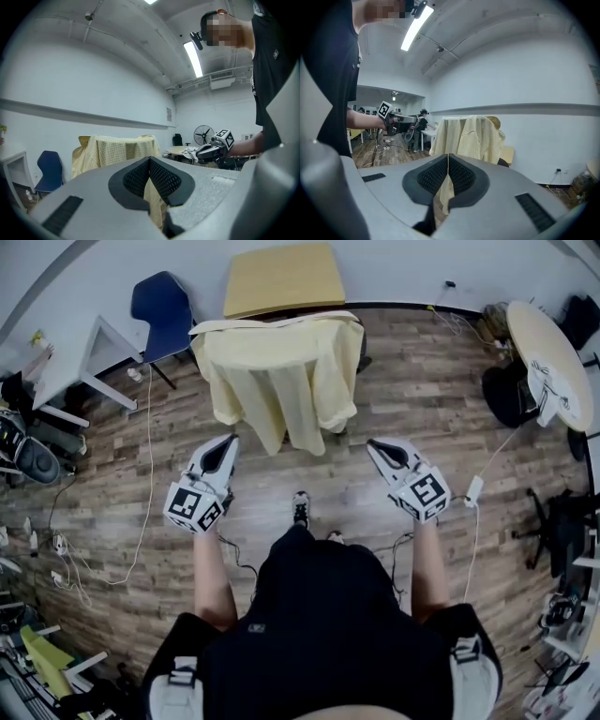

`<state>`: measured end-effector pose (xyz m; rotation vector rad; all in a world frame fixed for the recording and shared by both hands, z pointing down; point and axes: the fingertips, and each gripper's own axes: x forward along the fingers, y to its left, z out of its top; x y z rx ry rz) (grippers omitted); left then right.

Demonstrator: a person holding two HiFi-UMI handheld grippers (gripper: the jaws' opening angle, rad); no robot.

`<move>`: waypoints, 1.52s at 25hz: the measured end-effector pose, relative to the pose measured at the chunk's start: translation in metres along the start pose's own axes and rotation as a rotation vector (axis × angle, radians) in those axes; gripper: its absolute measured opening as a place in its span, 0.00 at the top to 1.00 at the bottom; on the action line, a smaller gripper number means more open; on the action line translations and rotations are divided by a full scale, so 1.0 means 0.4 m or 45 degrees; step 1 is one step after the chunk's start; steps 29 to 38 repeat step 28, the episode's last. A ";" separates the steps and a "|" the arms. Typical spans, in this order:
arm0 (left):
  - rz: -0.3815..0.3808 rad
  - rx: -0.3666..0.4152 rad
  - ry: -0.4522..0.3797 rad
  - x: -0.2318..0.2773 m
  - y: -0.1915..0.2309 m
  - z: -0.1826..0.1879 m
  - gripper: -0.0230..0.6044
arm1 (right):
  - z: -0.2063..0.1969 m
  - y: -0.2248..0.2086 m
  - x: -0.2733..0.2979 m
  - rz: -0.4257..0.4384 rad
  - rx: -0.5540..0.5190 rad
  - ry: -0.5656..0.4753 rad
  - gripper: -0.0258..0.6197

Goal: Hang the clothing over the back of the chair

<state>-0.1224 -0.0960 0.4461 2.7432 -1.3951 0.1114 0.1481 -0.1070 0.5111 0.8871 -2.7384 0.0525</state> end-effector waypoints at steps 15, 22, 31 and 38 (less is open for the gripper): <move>0.033 0.031 0.055 -0.083 -0.175 -0.035 0.96 | -0.067 0.074 -0.114 0.049 0.021 -0.003 0.96; 0.039 0.034 0.054 -0.103 -0.216 -0.039 0.96 | -0.067 0.081 -0.137 0.051 -0.019 -0.067 0.96; 0.050 0.032 0.057 -0.113 -0.204 -0.045 0.96 | -0.078 0.093 -0.127 0.070 -0.009 -0.097 0.96; 0.050 0.032 0.057 -0.113 -0.204 -0.045 0.96 | -0.078 0.093 -0.127 0.070 -0.009 -0.097 0.96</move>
